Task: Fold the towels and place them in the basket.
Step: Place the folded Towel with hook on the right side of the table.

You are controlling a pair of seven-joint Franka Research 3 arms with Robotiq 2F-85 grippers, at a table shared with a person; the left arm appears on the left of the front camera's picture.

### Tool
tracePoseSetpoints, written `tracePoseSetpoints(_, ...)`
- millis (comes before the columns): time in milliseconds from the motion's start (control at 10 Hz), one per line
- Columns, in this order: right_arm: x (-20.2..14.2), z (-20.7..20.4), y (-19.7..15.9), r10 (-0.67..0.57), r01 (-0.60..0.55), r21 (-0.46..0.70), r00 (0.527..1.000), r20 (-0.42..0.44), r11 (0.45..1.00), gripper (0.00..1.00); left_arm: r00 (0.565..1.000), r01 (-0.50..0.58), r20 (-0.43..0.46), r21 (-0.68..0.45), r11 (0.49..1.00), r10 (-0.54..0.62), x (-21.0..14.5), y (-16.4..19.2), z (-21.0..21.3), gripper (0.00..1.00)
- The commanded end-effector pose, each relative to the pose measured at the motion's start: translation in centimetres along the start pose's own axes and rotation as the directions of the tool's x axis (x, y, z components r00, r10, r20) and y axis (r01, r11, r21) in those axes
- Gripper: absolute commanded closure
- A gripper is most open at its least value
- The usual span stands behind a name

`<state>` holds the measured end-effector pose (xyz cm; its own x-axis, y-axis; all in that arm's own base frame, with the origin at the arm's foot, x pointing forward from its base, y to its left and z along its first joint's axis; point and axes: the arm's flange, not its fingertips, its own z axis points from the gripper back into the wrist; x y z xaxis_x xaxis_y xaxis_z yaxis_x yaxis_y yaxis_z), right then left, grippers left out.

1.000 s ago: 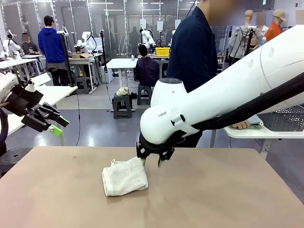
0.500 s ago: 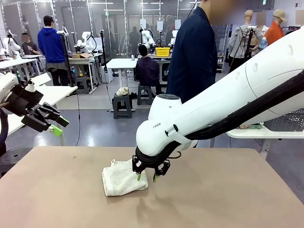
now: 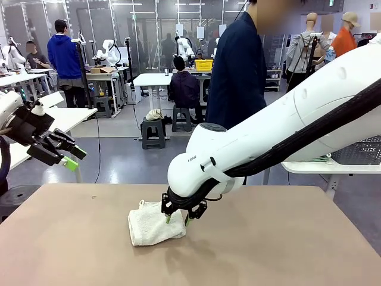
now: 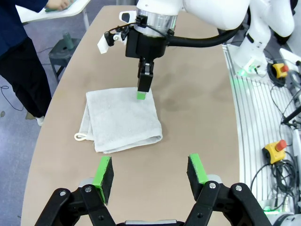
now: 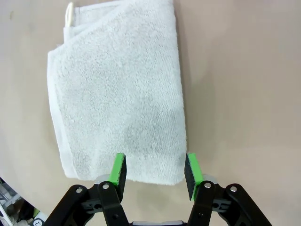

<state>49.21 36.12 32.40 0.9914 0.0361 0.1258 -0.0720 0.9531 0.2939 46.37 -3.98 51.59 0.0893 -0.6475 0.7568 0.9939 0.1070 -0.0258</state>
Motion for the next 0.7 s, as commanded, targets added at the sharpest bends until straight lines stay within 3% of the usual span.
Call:
tracePoseSetpoints(0, 0.7, -1.0, -0.1, 0.041, -0.042, 0.057, 0.999, 0.025, 0.997, 0.37, 1.000, -0.004, -0.010, 0.000, 1.000, 0.004, 0.2, -0.1, 0.2, 0.20)
tracePoseSetpoints(600, 1.8, -1.8, -0.1, 0.152, -0.153, 0.000, 0.983, 0.103, 0.988, 0.37, 1.000, -0.004, -0.010, 0.000, 1.000, 0.004, 0.2, -0.1, 0.2, 0.20)
